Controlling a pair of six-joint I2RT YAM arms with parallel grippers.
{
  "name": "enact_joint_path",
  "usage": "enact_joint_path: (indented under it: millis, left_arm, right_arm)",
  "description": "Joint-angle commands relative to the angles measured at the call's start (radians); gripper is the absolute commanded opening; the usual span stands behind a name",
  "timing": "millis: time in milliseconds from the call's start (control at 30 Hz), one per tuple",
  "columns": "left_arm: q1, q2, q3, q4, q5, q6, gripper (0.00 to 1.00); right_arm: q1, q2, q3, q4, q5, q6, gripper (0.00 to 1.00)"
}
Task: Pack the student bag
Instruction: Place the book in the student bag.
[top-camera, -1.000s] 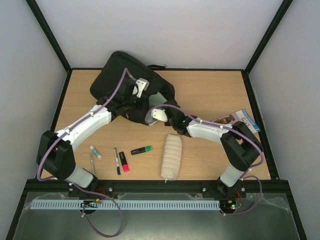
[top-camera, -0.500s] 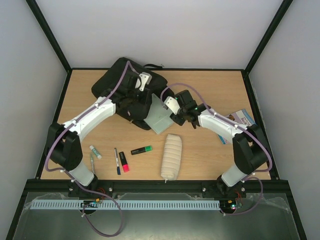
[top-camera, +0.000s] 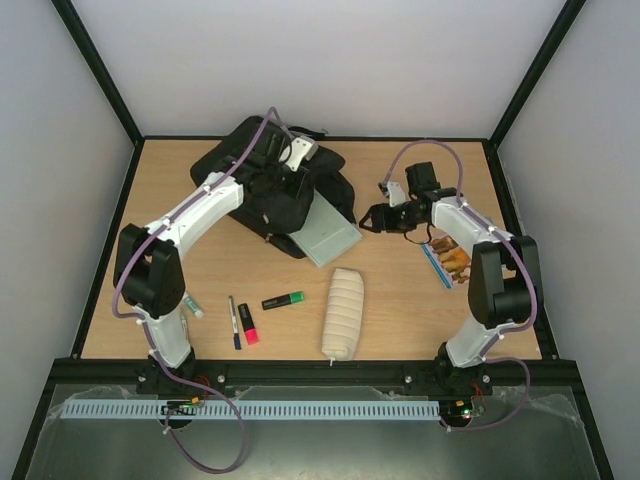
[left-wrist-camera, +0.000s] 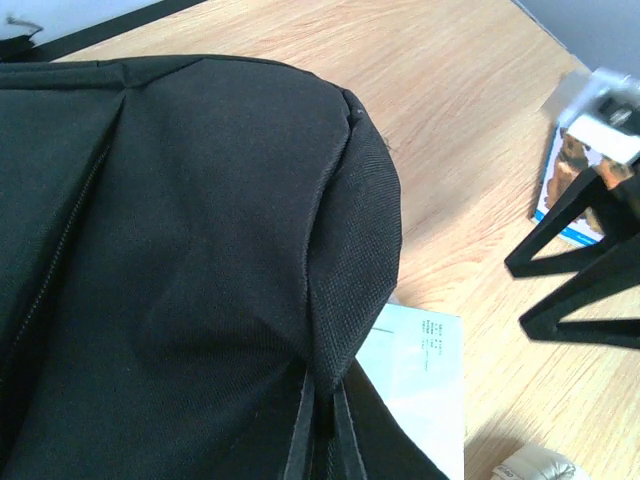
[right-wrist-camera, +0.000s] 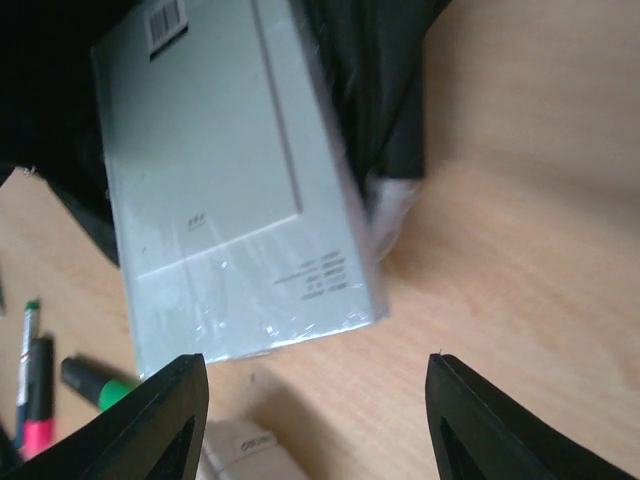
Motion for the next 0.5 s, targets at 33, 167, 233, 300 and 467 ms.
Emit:
enact_joint_path:
  millis: [33,167,233,300,467]
  left_arm:
    - [-0.012,0.006,0.073,0.092,0.14,0.059,0.02]
    - [-0.032,0.044,0.096,0.107,0.147,0.057,0.02]
    - [-0.041,0.064,0.121,0.088,0.146,0.066,0.02]
    - [-0.048,0.073,0.132,0.08,0.145,0.07,0.02]
    - [-0.057,0.073,0.138,0.083,0.138,0.072,0.02]
  right_arm:
    - [-0.001,0.04,-0.053,-0.07,-0.157,0.076,0.6]
    - [-0.001,0.104,-0.062,-0.051,-0.116,0.085,0.61]
    - [-0.002,0.128,-0.062,-0.052,-0.103,0.084,0.61]
    - [-0.002,0.138,-0.062,-0.052,-0.08,0.085,0.62]
    - [-0.003,0.155,-0.061,-0.053,-0.044,0.085,0.66]
